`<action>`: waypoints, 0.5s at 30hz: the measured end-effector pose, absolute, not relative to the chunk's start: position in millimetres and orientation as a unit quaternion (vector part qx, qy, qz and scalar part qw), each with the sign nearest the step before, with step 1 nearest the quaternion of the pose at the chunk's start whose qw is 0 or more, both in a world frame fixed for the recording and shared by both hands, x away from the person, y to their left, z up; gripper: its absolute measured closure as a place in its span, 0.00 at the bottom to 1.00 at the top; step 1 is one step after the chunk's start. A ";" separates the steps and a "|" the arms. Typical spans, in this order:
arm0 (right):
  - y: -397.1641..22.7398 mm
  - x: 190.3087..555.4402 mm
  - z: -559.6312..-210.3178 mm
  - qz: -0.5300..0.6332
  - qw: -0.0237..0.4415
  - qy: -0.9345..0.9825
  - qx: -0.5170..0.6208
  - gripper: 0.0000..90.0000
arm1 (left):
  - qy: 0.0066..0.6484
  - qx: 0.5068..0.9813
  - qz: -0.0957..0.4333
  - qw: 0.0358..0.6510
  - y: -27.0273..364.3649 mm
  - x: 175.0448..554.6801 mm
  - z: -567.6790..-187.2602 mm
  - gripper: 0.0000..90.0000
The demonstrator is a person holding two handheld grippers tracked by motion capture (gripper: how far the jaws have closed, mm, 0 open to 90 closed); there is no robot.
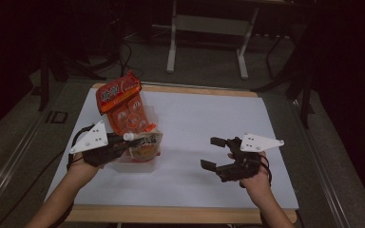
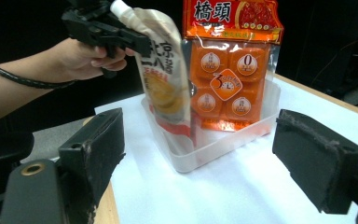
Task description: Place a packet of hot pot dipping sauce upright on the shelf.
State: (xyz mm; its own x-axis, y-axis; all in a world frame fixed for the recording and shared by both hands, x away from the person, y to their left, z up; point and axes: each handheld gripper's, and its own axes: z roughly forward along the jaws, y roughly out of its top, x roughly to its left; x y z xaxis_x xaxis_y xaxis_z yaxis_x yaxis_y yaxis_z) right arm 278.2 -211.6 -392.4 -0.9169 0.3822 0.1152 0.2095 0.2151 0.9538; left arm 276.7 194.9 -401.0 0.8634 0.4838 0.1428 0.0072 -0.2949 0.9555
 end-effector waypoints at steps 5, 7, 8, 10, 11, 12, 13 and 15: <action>-211.4 278.6 -393.3 0.594 0.067 0.778 0.193 0.18 | 0.173 0.775 0.208 0.571 203.4 283.2 -410.4 0.98; -211.5 279.1 -393.9 0.594 0.067 0.778 0.193 0.18 | 0.177 0.772 0.203 0.575 205.9 284.5 -414.3 0.98; -211.5 279.5 -394.3 0.594 0.066 0.778 0.193 0.18 | 0.177 0.774 0.196 0.576 206.8 284.8 -415.9 0.98; -211.5 279.8 -395.0 0.592 0.065 0.780 0.195 0.18 | 0.174 0.776 0.196 0.573 207.8 284.3 -419.7 0.98; -211.5 280.0 -395.3 0.592 0.064 0.780 0.195 0.18 | 0.174 0.779 0.189 0.572 208.5 284.3 -421.3 0.98; -211.7 280.2 -395.5 0.592 0.063 0.779 0.196 0.18 | 0.173 0.781 0.189 0.570 208.8 284.0 -423.2 0.98; -211.8 280.5 -395.6 0.591 0.063 0.780 0.197 0.18 | 0.174 0.783 0.187 0.567 208.9 284.0 -425.0 0.98; -211.9 280.9 -395.6 0.592 0.061 0.779 0.198 0.18 | 0.174 0.788 0.183 0.561 208.8 284.0 -428.6 0.98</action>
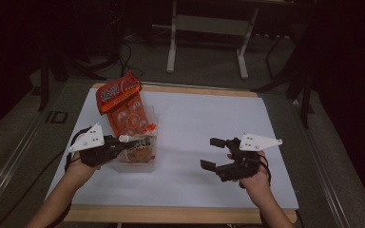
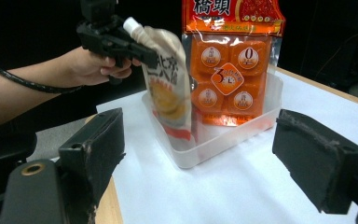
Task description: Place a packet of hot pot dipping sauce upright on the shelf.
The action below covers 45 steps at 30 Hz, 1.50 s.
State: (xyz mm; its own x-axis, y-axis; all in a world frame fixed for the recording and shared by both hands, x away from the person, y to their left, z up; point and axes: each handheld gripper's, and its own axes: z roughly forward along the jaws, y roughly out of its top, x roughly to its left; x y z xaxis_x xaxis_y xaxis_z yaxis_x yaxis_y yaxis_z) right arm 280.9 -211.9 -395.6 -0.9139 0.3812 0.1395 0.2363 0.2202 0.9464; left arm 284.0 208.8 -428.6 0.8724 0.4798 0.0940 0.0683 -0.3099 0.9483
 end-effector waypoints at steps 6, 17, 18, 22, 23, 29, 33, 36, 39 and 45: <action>-210.8 281.0 -396.0 0.591 0.056 0.780 0.197 0.18 | 0.187 0.790 0.165 0.560 210.0 286.1 -441.5 0.98; -210.1 281.7 -397.7 0.585 0.052 0.784 0.199 0.18 | 0.198 0.805 0.151 0.538 202.2 288.0 -465.0 0.96; -210.0 281.7 -397.9 0.585 0.052 0.785 0.199 0.18 | 0.199 0.803 0.149 0.541 202.5 288.2 -464.3 0.94; -209.7 281.6 -398.3 0.583 0.051 0.786 0.199 0.18 | 0.205 0.800 0.151 0.544 203.5 288.4 -458.0 0.75; -209.5 281.4 -398.3 0.583 0.051 0.786 0.199 0.18 | 0.206 0.798 0.152 0.545 204.0 288.3 -455.9 0.74; -209.0 281.7 -398.9 0.581 0.050 0.788 0.199 0.18 | 0.211 0.788 0.158 0.556 202.9 285.9 -443.7 0.62; -209.2 281.9 -398.4 0.581 0.052 0.788 0.199 0.18 | 0.210 0.786 0.168 0.556 199.3 282.8 -435.2 0.55; -209.6 282.2 -398.2 0.581 0.051 0.788 0.200 0.18 | 0.217 0.778 0.170 0.565 195.8 280.5 -428.3 0.45; -209.8 282.0 -397.9 0.581 0.051 0.788 0.200 0.18 | 0.233 0.772 0.154 0.571 189.8 278.8 -424.0 0.25; -210.2 282.1 -397.7 0.580 0.052 0.788 0.200 0.18 | 0.232 0.768 0.168 0.573 179.3 271.5 -412.8 0.12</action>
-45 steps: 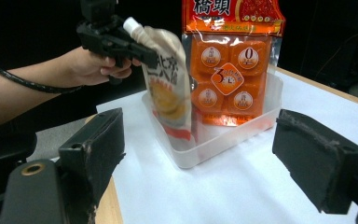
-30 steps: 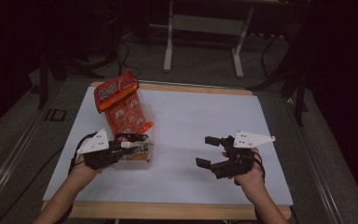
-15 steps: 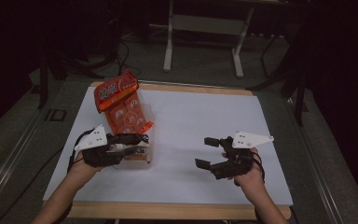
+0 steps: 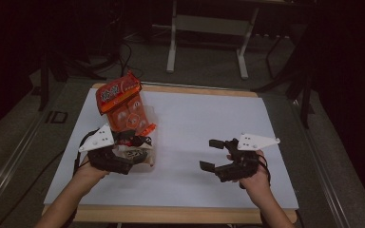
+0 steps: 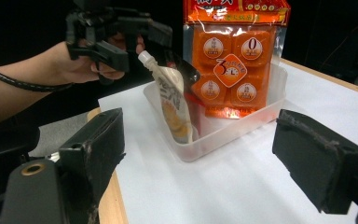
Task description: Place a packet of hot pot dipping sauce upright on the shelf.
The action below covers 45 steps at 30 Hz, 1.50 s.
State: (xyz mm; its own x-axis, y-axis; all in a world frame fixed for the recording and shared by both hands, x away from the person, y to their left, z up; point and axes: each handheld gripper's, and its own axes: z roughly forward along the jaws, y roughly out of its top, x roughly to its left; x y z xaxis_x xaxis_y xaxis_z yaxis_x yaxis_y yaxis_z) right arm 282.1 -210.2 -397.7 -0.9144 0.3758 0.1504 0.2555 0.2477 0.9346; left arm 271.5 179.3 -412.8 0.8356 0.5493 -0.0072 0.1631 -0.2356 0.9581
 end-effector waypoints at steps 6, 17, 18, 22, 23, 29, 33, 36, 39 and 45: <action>-211.3 282.4 -397.9 0.580 0.052 0.787 0.202 0.18 | 0.232 0.769 0.165 0.573 166.7 265.4 -403.9 0.11; -213.8 280.8 -402.9 0.575 0.055 0.790 0.207 0.18 | 0.214 0.769 0.140 0.586 143.1 250.2 -402.3 0.09; -214.5 280.4 -403.8 0.574 0.055 0.790 0.208 0.18 | 0.215 0.768 0.137 0.588 141.9 249.2 -402.9 0.09; -216.8 279.3 -407.4 0.569 0.059 0.792 0.211 0.18 | 0.208 0.772 0.128 0.587 134.2 242.8 -407.1 0.08; -217.3 278.8 -409.2 0.568 0.059 0.793 0.213 0.18 | 0.206 0.773 0.124 0.587 132.6 241.7 -408.1 0.08; -218.9 277.3 -417.6 0.557 0.063 0.799 0.218 0.18 | 0.183 0.780 0.100 0.590 124.8 237.1 -418.6 0.08; -220.0 276.2 -422.5 0.554 0.063 0.800 0.222 0.18 | 0.175 0.785 0.096 0.586 119.6 234.8 -428.7 0.08; -222.2 275.3 -426.2 0.553 0.061 0.800 0.224 0.18 | 0.171 0.788 0.088 0.585 116.6 233.4 -435.5 0.08; -224.4 274.6 -429.6 0.551 0.062 0.800 0.228 0.18 | 0.172 0.786 0.082 0.588 115.0 232.1 -440.0 0.08; -228.9 273.0 -439.3 0.546 0.058 0.802 0.234 0.18 | 0.164 0.792 0.081 0.582 112.1 228.1 -446.9 0.08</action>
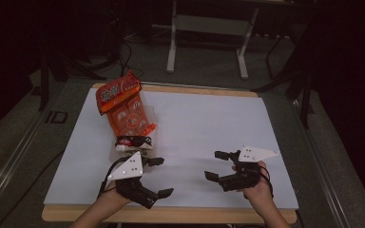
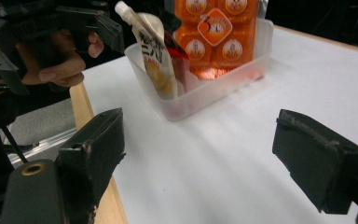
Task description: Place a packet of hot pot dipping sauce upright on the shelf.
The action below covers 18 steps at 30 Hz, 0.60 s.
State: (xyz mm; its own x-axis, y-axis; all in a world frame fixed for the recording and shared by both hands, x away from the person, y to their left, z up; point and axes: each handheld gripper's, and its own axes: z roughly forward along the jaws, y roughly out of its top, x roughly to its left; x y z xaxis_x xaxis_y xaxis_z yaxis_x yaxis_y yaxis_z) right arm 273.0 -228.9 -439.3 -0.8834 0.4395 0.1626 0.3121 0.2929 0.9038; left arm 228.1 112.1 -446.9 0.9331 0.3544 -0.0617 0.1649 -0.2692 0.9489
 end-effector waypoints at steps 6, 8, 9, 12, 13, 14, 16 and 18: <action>-232.1 271.5 -446.6 0.542 0.059 0.805 0.235 0.18 | 0.166 0.796 0.072 0.577 110.2 225.0 -456.1 0.08; -233.0 270.9 -448.3 0.541 0.058 0.806 0.235 0.18 | 0.167 0.797 0.066 0.577 109.7 223.8 -459.7 0.08; -233.4 270.6 -449.1 0.541 0.058 0.806 0.235 0.18 | 0.168 0.798 0.066 0.576 109.3 223.3 -461.2 0.08; -234.5 269.7 -451.1 0.539 0.057 0.806 0.237 0.18 | 0.168 0.800 0.060 0.573 108.5 221.9 -465.0 0.08; -235.1 269.7 -452.1 0.538 0.057 0.807 0.237 0.18 | 0.168 0.801 0.059 0.572 108.1 221.3 -465.9 0.08; -235.5 269.6 -452.6 0.538 0.056 0.806 0.238 0.18 | 0.168 0.801 0.058 0.571 107.6 220.2 -467.4 0.08; -236.8 269.2 -454.4 0.537 0.055 0.807 0.240 0.18 | 0.167 0.803 0.056 0.570 107.6 219.3 -469.5 0.08; -238.2 268.6 -456.3 0.537 0.053 0.806 0.242 0.18 | 0.169 0.802 0.056 0.571 107.7 218.3 -471.4 0.08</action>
